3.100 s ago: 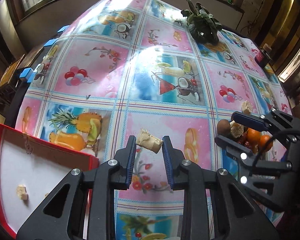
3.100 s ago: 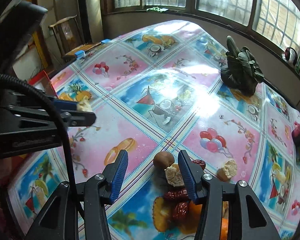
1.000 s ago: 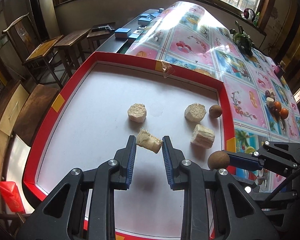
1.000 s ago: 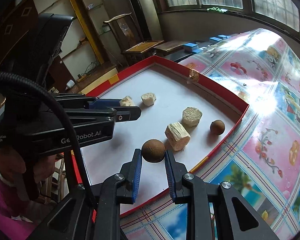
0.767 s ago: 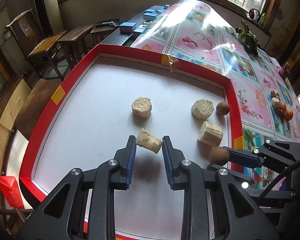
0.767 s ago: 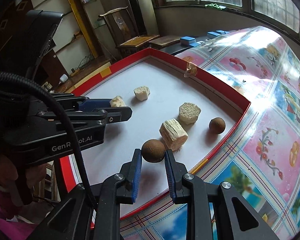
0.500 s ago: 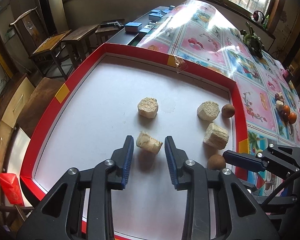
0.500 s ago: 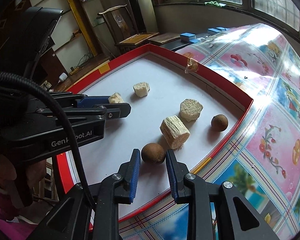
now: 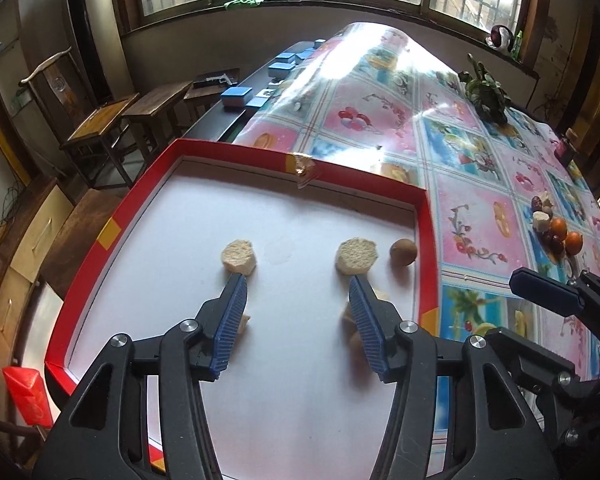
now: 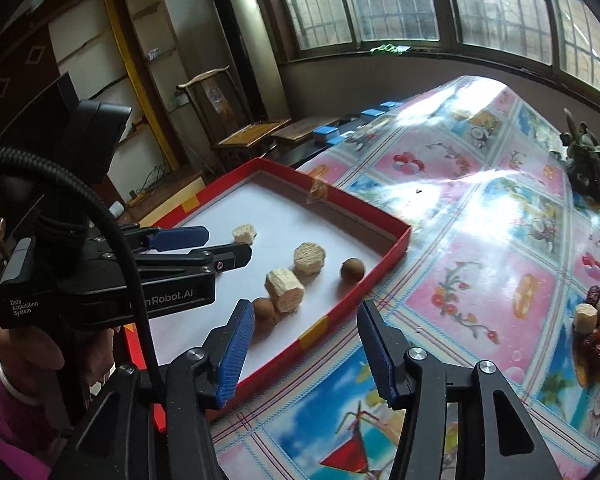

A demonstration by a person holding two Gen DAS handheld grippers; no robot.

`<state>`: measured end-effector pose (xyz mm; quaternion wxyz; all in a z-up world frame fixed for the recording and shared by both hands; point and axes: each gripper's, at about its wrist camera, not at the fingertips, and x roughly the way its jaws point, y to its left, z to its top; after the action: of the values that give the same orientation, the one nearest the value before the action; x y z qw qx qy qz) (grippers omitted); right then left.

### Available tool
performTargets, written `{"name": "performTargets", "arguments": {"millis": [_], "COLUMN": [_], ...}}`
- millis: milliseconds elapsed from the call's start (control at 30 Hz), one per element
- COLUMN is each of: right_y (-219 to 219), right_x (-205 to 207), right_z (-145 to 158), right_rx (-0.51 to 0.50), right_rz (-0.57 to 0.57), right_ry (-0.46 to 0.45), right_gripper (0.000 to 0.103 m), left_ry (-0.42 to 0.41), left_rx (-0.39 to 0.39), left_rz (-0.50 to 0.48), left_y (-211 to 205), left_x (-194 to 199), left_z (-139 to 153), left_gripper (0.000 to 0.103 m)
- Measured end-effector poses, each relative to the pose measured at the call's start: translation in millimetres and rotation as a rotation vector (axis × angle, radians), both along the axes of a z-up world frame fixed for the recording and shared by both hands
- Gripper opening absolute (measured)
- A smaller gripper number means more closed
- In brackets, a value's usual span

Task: Organize fruits
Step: 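Move both open tools back to the snack pile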

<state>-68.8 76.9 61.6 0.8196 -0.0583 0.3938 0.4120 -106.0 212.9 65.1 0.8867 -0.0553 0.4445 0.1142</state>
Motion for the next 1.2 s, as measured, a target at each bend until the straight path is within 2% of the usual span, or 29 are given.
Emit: {"name": "performTargets", "arguments": {"millis": [300,367,433,500,633,933,1200], "right_y": [-69,-85,-100,-116,-149,-220,-244], "right_x": [16,18,17,18,15,23,38], "right_z": [8,8,8,9,10,-3,-17], "right_rx": [0.007,0.006,0.006,-0.001,-0.025,-0.07,-0.046], "right_rz": [-0.163,-0.194,-0.204,-0.225,-0.292,-0.432,-0.464], "right_ry": [-0.02,-0.019,-0.032,-0.047,-0.073,-0.042,-0.004], "right_gripper": [0.053,0.057,0.066,0.069,0.069,0.069,0.069], "left_ry": [-0.02,-0.021,-0.022,-0.017,-0.006,0.058,0.096], "left_rx": [0.017,0.017,0.016,0.014,-0.003,-0.052,-0.077], "left_rz": [-0.121,-0.143,-0.171,-0.197,-0.247,-0.353,-0.374], "left_y": [-63,-78,-92,-108,-135,-190,-214], "left_x": [26,33,39,45,57,87,126], "left_z": [8,7,7,5,1,-17,-24], "left_gripper": [0.053,0.053,0.053,0.053,0.053,0.053,0.053]}}
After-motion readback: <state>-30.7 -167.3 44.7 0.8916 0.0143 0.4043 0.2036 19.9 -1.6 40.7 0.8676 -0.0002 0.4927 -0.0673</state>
